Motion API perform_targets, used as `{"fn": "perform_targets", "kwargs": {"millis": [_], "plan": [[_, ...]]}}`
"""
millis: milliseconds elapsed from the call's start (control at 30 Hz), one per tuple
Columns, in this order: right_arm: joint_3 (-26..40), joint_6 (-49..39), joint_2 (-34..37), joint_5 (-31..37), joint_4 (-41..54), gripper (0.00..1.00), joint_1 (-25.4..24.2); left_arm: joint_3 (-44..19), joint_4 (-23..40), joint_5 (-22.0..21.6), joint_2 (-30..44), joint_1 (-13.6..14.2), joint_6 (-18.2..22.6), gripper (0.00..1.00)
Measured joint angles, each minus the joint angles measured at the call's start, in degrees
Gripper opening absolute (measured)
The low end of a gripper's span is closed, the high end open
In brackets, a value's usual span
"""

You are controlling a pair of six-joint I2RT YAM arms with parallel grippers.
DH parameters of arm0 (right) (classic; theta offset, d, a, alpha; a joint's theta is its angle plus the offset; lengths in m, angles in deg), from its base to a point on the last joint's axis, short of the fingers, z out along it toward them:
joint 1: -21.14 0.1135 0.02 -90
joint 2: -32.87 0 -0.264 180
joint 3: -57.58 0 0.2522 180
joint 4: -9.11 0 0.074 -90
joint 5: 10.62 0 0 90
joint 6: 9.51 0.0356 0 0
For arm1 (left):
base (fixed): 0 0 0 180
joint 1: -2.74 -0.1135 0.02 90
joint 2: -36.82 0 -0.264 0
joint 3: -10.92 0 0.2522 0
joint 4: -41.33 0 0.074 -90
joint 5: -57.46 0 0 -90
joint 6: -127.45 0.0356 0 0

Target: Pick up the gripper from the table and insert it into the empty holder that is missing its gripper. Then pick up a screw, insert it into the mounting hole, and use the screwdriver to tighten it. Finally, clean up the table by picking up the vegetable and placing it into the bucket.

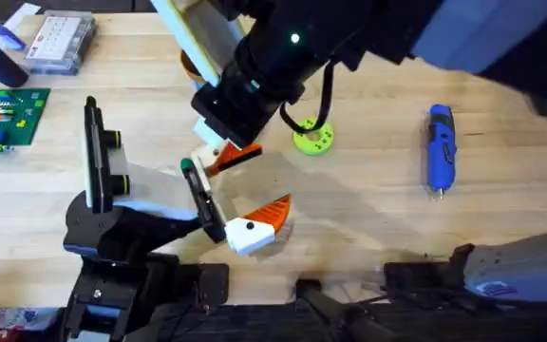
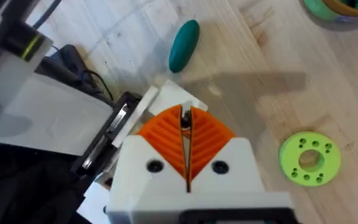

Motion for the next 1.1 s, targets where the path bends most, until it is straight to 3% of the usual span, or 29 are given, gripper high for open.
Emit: {"fn": "perform_targets", "kwargs": {"millis": [1100], "plan": [[0.0, -0.9, 2.56, -2.57, 0.73, 0.007, 0.17, -0.01, 0.0, 0.0, -0.02, 0.0, -0.02, 0.986]]}}
